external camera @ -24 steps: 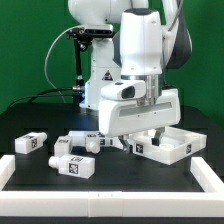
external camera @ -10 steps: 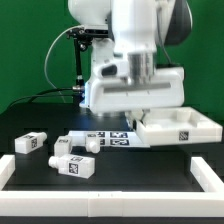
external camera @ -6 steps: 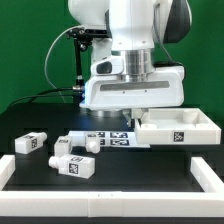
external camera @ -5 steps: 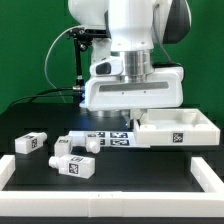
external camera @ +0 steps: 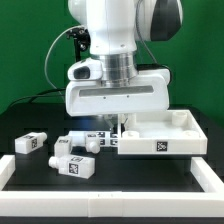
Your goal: Assemble one leg
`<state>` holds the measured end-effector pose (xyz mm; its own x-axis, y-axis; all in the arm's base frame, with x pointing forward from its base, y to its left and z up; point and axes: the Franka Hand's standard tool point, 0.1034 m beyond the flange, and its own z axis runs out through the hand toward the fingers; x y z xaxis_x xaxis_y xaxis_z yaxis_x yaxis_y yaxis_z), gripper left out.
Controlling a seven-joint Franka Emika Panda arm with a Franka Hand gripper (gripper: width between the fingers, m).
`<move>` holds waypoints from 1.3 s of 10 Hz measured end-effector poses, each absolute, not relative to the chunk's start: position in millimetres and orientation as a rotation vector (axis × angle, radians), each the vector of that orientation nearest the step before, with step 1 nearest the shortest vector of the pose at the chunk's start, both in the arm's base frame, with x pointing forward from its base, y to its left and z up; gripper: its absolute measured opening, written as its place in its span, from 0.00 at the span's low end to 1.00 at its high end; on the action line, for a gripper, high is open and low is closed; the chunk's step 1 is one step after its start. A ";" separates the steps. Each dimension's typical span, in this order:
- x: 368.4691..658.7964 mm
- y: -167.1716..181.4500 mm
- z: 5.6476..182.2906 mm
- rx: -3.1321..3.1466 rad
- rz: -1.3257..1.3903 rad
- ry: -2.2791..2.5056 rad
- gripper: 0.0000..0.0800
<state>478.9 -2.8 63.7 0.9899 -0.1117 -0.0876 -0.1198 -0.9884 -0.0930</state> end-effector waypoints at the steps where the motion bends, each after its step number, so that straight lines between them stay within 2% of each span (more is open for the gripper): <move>1: 478.5 -5.4 60.5 -3.036 0.134 0.175 0.07; 2: 483.8 -17.3 54.6 -3.043 0.215 0.147 0.07; 4: 537.4 -37.3 61.7 -3.070 0.239 0.059 0.07; 8: 531.6 -35.1 54.5 -3.070 0.249 0.059 0.07; 11: 569.6 -26.9 38.8 -3.083 0.221 0.119 0.07; 13: 569.9 -24.8 34.0 -3.090 0.192 0.108 0.07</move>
Offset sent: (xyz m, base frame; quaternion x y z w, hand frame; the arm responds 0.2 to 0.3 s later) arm 0.0939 -0.0450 0.0095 -0.0255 -0.0548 -0.0859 0.9945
